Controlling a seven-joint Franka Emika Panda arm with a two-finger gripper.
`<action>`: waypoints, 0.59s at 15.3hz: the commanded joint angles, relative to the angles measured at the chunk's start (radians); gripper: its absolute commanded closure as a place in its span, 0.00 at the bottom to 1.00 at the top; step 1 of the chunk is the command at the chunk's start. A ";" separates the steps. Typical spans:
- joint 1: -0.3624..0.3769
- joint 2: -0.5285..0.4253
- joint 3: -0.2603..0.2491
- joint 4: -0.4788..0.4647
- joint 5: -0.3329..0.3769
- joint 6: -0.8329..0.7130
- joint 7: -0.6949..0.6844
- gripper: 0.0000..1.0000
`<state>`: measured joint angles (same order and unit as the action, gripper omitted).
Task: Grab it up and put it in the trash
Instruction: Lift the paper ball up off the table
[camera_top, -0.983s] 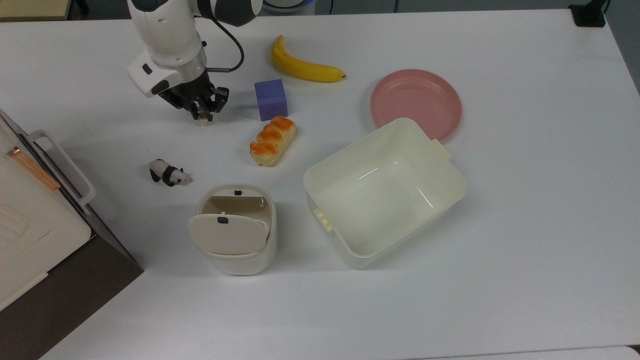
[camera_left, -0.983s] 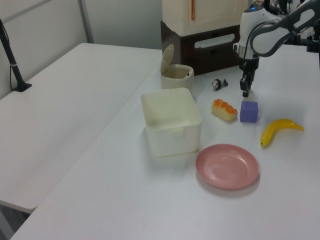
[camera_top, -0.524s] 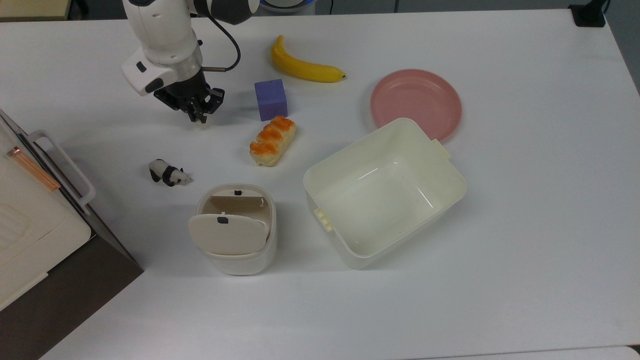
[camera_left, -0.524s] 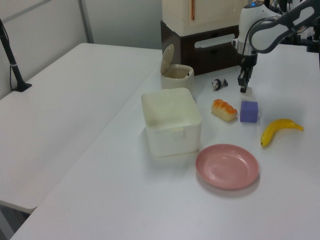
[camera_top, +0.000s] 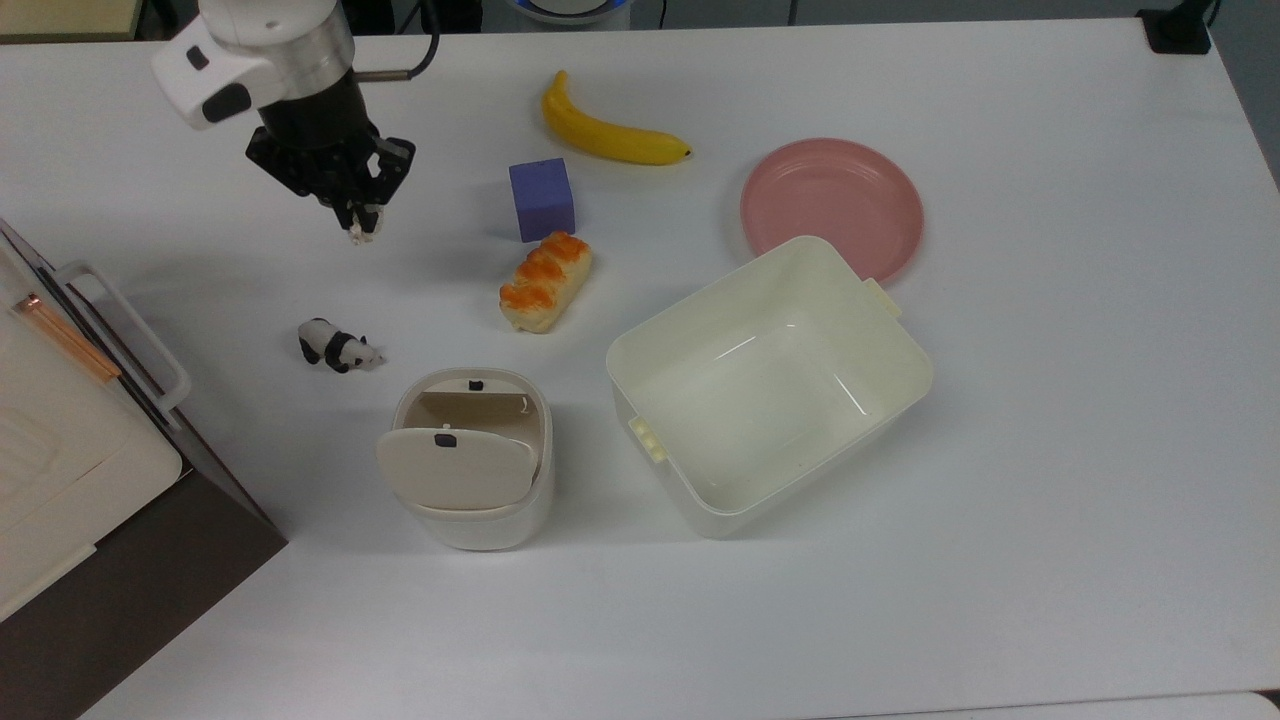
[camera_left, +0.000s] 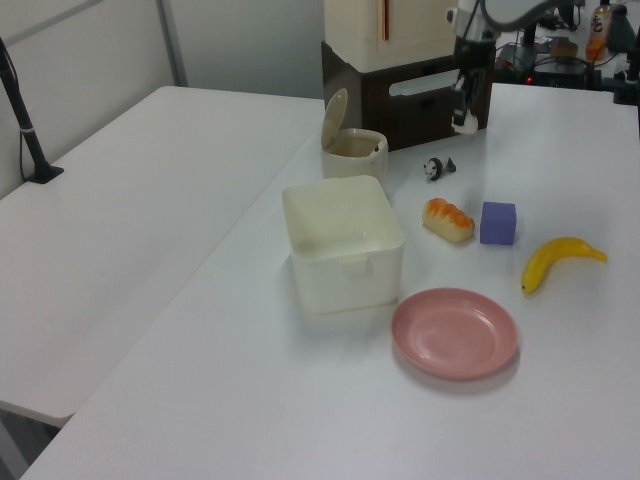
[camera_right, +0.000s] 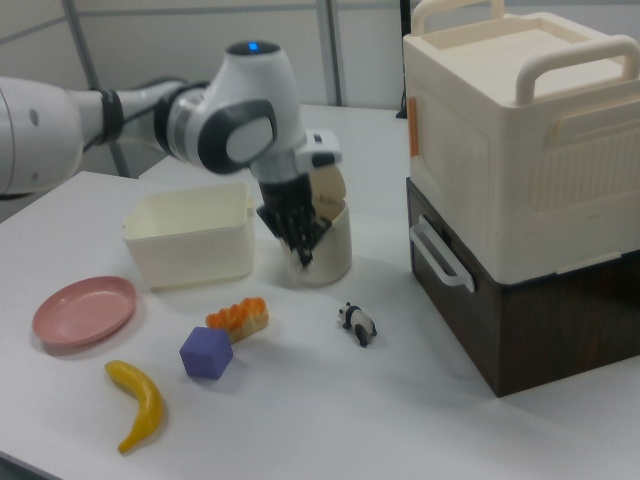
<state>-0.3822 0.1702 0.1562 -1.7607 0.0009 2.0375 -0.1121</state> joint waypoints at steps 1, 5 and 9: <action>0.065 0.028 -0.006 0.087 0.018 -0.051 0.064 0.86; 0.114 0.064 -0.007 0.167 0.005 -0.092 0.115 0.89; 0.120 0.121 -0.006 0.237 0.004 -0.088 0.161 0.90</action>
<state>-0.2749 0.2293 0.1585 -1.6182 0.0055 1.9830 0.0063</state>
